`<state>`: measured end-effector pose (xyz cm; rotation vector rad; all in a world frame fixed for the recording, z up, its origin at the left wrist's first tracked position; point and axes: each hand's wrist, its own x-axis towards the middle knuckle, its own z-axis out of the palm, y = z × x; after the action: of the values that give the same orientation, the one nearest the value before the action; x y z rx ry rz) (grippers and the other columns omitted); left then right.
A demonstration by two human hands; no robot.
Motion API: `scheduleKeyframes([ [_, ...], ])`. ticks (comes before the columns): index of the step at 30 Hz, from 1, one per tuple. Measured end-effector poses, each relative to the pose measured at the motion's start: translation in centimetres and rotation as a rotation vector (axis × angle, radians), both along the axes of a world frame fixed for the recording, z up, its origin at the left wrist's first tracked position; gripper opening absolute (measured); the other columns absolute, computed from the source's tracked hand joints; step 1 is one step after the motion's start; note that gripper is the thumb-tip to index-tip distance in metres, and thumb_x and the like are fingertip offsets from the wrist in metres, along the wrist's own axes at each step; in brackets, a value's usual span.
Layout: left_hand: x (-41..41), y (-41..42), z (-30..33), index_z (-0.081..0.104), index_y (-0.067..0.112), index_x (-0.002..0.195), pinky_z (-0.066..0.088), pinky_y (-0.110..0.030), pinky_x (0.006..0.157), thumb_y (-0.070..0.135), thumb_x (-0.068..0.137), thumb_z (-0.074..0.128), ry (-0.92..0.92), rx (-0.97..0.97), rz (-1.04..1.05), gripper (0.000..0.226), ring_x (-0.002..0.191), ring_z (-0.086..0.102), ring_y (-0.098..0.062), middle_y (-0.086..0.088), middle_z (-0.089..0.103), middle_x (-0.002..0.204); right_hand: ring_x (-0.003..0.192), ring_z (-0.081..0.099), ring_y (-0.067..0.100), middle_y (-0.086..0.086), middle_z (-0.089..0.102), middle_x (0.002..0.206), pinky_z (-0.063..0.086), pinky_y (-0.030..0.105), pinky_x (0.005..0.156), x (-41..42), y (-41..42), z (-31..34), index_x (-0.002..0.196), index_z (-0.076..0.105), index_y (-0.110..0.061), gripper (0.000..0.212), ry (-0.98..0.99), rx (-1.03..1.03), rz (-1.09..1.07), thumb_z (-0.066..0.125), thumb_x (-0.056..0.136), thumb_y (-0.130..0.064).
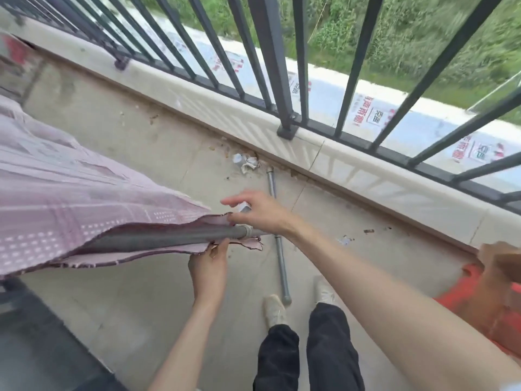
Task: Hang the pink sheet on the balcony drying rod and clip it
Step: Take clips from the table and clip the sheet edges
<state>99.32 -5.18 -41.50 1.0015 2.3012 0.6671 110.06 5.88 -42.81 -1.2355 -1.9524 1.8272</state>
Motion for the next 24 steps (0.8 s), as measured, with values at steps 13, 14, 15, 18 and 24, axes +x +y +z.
scheduleKeyframes([
  [13,-0.1,-1.1,-1.2,0.066,0.005,0.078,0.036,0.002,0.071,0.011,0.085,0.06,-0.083,0.074,0.263,0.011,0.085,0.064,-0.004,-0.006,0.071,0.095,0.102,0.058,0.035,0.015,0.065,0.109,0.045,0.038,0.08,-1.5,3.9,-2.0,0.102,0.063,-0.014,0.024,-0.265,0.189,-0.157,0.046,0.085,-0.01],
  [14,0.1,-1.1,-1.1,0.065,0.009,0.073,0.036,0.001,0.069,0.01,0.086,0.059,-0.072,0.061,0.276,0.014,0.08,0.064,-0.002,-0.004,0.07,0.092,0.1,0.058,0.035,0.015,0.065,0.108,0.045,0.038,0.078,-1.3,5.0,-1.5,0.103,0.061,-0.013,0.023,-0.262,0.209,-0.25,0.045,0.086,-0.01],
  [15,0.4,-1.2,-1.0,0.064,0.012,0.072,0.038,-0.001,0.069,0.009,0.086,0.059,-0.068,0.066,0.289,0.015,0.08,0.064,-0.006,-0.003,0.069,0.089,0.097,0.058,0.035,0.016,0.066,0.104,0.045,0.038,0.077,-1.0,6.0,-1.1,0.104,0.059,-0.012,0.022,-0.245,0.206,-0.347,0.045,0.087,-0.011],
  [18,1.1,-1.1,-0.9,0.063,0.007,0.072,0.041,-0.009,0.07,0.012,0.087,0.058,-0.097,0.072,0.324,0.016,0.082,0.062,-0.022,-0.007,0.068,0.08,0.086,0.062,0.036,0.013,0.065,0.084,0.05,0.045,0.075,-0.2,7.2,-0.6,0.097,0.054,-0.014,0.017,-0.091,0.086,-0.564,0.043,0.084,-0.01],
  [24,2.4,-1.6,-0.8,0.046,0.015,0.049,0.035,-0.032,0.064,0.011,0.088,0.055,-0.03,-0.022,0.276,0.04,0.059,0.043,-0.02,-0.019,0.061,0.063,0.089,0.062,0.022,0.004,0.065,0.092,0.038,0.026,0.071,1.0,1.5,-3.0,0.096,0.063,-0.013,0.014,-0.082,0.012,-0.471,0.052,0.087,-0.011],
])
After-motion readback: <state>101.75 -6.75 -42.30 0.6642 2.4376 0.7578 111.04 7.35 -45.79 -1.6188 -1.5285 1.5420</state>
